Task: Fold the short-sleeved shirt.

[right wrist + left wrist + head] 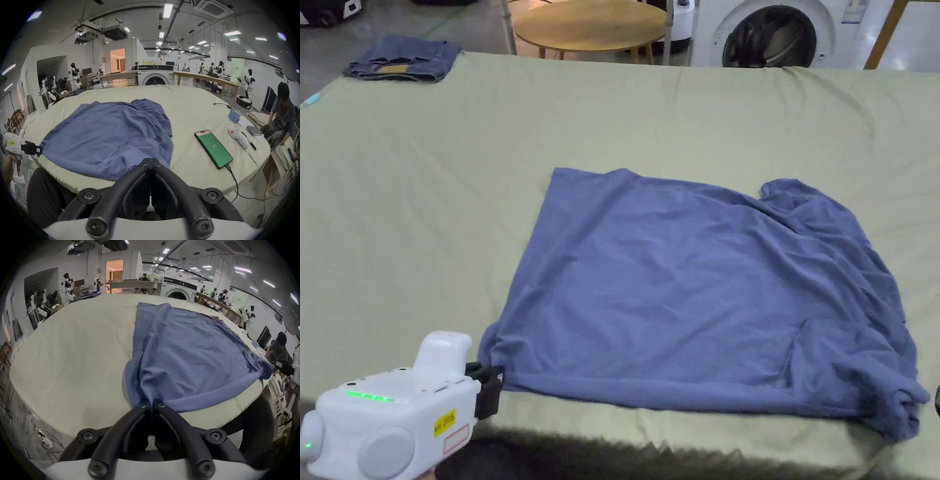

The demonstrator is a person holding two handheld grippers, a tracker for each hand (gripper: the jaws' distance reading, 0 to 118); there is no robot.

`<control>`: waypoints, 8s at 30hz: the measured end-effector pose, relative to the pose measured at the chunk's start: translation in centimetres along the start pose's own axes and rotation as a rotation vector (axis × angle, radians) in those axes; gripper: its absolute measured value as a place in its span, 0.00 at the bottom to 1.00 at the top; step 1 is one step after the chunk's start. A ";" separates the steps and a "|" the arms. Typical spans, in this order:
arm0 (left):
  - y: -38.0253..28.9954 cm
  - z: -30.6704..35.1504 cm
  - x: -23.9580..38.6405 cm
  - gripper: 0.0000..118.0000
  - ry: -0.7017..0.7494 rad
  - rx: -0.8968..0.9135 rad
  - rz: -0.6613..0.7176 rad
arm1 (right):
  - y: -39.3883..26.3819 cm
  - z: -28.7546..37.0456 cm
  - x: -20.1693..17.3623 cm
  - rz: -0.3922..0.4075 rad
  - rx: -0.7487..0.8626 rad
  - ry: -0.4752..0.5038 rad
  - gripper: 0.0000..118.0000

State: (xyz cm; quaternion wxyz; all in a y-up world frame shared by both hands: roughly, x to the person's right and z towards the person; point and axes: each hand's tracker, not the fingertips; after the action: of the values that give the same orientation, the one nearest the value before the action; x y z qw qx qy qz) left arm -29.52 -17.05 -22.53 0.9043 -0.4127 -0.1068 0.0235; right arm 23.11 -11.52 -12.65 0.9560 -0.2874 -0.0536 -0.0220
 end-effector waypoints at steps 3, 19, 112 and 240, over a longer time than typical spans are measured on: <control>0.2 1.4 0.3 0.00 -0.016 0.026 0.034 | -0.3 0.6 0.9 0.007 -0.004 -0.012 0.00; 0.8 1.8 1.7 0.00 0.026 -0.008 0.013 | -1.7 -6.1 0.5 -0.052 -0.184 0.124 0.03; 12.0 -7.3 1.6 0.04 0.135 0.024 0.002 | 3.4 -13.5 0.8 -0.139 -0.146 0.020 0.05; 15.6 7.7 10.6 0.86 0.104 0.524 -0.153 | 13.3 -0.2 -6.3 0.032 0.354 0.198 0.98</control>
State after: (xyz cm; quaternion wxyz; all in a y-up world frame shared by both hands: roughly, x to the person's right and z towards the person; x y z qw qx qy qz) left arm -20.10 0.25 -27.49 0.9836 -0.1559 -0.0812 -0.0394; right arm 17.83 -0.47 -20.81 0.9925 -0.1122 0.0422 -0.0251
